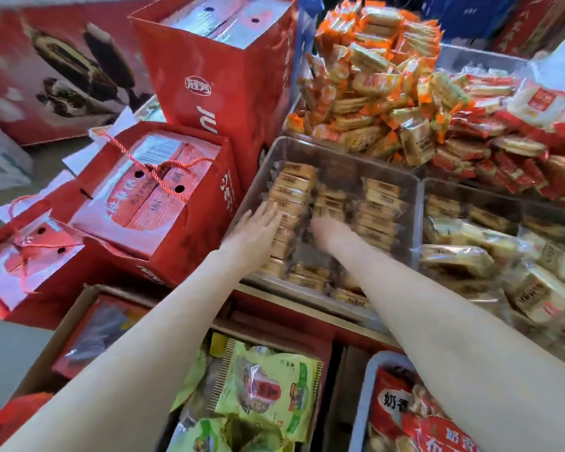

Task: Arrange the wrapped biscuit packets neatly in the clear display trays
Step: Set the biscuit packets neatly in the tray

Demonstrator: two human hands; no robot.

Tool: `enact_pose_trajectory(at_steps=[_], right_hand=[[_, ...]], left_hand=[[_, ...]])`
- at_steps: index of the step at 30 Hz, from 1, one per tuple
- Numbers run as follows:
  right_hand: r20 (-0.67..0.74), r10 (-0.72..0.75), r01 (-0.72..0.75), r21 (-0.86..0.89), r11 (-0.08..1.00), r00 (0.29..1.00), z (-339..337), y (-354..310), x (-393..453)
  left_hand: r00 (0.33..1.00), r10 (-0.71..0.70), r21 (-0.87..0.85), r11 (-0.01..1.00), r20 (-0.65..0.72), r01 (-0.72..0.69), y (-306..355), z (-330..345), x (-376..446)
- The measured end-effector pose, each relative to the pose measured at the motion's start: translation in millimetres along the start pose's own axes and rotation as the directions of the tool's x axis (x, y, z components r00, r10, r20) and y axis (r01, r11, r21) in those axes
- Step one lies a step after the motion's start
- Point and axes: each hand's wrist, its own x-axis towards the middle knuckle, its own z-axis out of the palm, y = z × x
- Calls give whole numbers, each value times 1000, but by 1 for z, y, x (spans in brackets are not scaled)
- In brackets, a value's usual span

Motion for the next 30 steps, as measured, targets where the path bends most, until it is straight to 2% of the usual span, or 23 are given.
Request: enact_pose_trajectory(at_steps=[2, 5, 9, 14, 19, 21, 22, 24, 27, 30], right_hand=[[7, 39, -39, -67, 997, 999, 9, -2, 6], [-85, 81, -92, -138, 986, 993, 18, 1, 6], [-102, 73, -92, -199, 976, 992, 17, 7, 7], [-147, 71, -61, 70, 996, 987, 7, 11, -1], [-412, -38, 161, 268, 950, 911, -17, 28, -32], [-436, -96, 277, 374, 885, 895, -26, 33, -45], [-446, -102, 317, 442, 839, 889, -30, 36, -50], [-457, -52, 341, 578, 742, 888, -35, 42, -58], [-384, 64, 285, 777, 562, 921, -37, 49, -67], [-405, 0, 355, 800, 484, 914, -41, 48, -84]], left_hand=[[999, 43, 28, 999, -9, -43, 2, 1, 10], [996, 85, 78, 993, 8, -86, 2, 5, 21], [995, -2, 33, 999, 102, -1, 8, 11, 27], [995, -41, 1, 999, 90, 41, 14, 9, 30], [991, -36, -15, 999, 132, 38, 15, 1, 28], [989, -37, -126, 991, 143, 55, 16, -9, 26], [993, -50, -226, 971, 107, 73, 16, -14, 22], [992, -104, -436, 898, -72, 62, 18, -23, 13], [954, -145, -623, 781, -262, -52, 21, -34, -1], [953, -38, -763, 609, -301, -217, 30, -46, -12]])
